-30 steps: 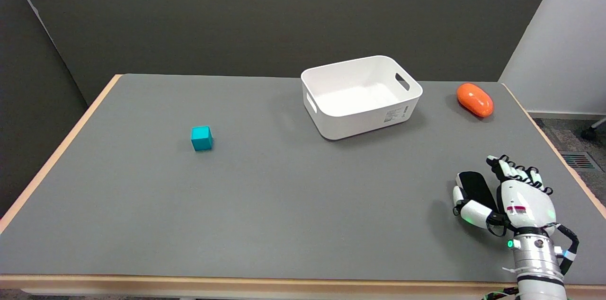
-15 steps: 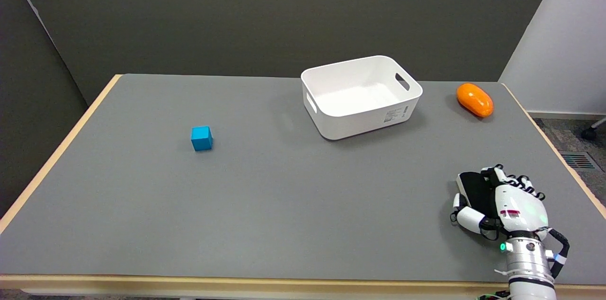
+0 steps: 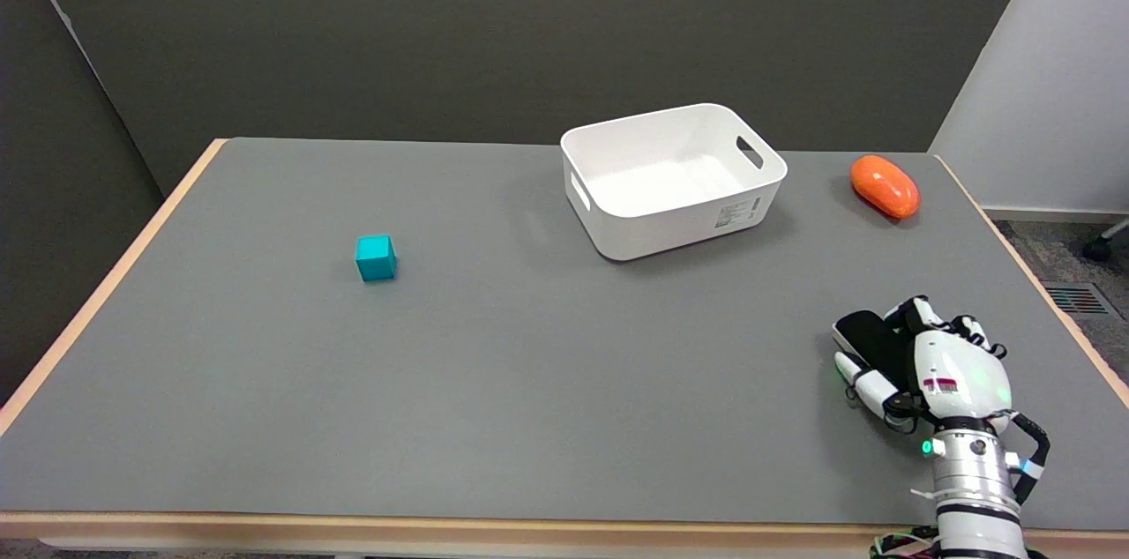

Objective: Pick up blackboard eraser.

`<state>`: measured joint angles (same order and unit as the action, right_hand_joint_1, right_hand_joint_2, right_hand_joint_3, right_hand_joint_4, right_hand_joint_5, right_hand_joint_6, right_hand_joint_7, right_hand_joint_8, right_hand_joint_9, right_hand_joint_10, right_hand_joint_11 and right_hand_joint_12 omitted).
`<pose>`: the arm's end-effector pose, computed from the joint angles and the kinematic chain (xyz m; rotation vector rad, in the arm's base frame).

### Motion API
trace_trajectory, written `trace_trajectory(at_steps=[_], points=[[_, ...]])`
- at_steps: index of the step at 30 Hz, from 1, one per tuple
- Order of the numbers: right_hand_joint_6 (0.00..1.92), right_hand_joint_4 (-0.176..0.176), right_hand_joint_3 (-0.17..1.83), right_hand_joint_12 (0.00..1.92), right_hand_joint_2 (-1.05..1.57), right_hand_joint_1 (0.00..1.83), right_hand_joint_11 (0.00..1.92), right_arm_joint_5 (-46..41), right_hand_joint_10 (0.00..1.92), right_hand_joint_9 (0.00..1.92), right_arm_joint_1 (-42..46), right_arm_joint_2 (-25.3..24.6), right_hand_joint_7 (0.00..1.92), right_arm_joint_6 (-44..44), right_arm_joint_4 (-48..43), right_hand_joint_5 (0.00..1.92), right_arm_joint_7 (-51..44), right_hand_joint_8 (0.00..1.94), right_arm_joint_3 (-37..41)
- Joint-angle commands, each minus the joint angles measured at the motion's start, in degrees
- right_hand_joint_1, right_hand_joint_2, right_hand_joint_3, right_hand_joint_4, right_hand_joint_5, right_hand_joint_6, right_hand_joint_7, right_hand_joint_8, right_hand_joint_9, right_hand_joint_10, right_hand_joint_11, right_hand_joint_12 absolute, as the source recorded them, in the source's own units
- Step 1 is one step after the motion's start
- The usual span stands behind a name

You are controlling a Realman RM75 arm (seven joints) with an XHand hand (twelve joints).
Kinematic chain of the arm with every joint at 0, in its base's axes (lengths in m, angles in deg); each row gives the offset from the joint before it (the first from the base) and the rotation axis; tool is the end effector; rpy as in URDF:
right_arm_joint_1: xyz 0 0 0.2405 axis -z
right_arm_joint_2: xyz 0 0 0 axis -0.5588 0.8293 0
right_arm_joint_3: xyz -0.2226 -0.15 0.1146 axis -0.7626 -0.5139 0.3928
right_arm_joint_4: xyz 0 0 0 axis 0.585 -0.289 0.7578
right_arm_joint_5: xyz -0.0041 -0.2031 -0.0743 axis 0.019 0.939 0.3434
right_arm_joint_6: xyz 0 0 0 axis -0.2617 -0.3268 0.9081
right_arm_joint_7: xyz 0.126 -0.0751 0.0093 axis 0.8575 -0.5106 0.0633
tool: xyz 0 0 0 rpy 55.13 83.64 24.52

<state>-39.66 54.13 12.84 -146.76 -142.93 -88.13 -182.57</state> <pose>-0.3743 -0.1475 0.4348 0.9187 -0.0211 0.3417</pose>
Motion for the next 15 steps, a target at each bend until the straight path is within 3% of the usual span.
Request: trace_trajectory(at_steps=[1,3,9,15], points=[[1.54,-0.176,0.12,1.92,1.33,1.12,0.18,14.46,1.92,0.69,-2.26,3.49,0.58,-1.72,-10.37,0.50,-0.04,1.87,6.19],[1.70,-0.176,0.31,1.92,1.24,1.11,0.14,18.44,1.92,0.72,-3.36,4.67,0.54,-0.89,-13.66,0.50,-0.04,1.78,7.76],[1.71,-0.176,0.33,1.92,1.24,1.10,0.16,25.04,1.92,0.73,-12.66,6.72,0.54,8.52,-22.51,0.50,-2.96,1.79,9.32],[1.74,-0.176,0.37,1.92,1.23,1.09,0.18,21.41,1.92,0.77,-26.28,2.10,0.53,23.20,-20.33,0.49,-3.32,1.82,11.68]])
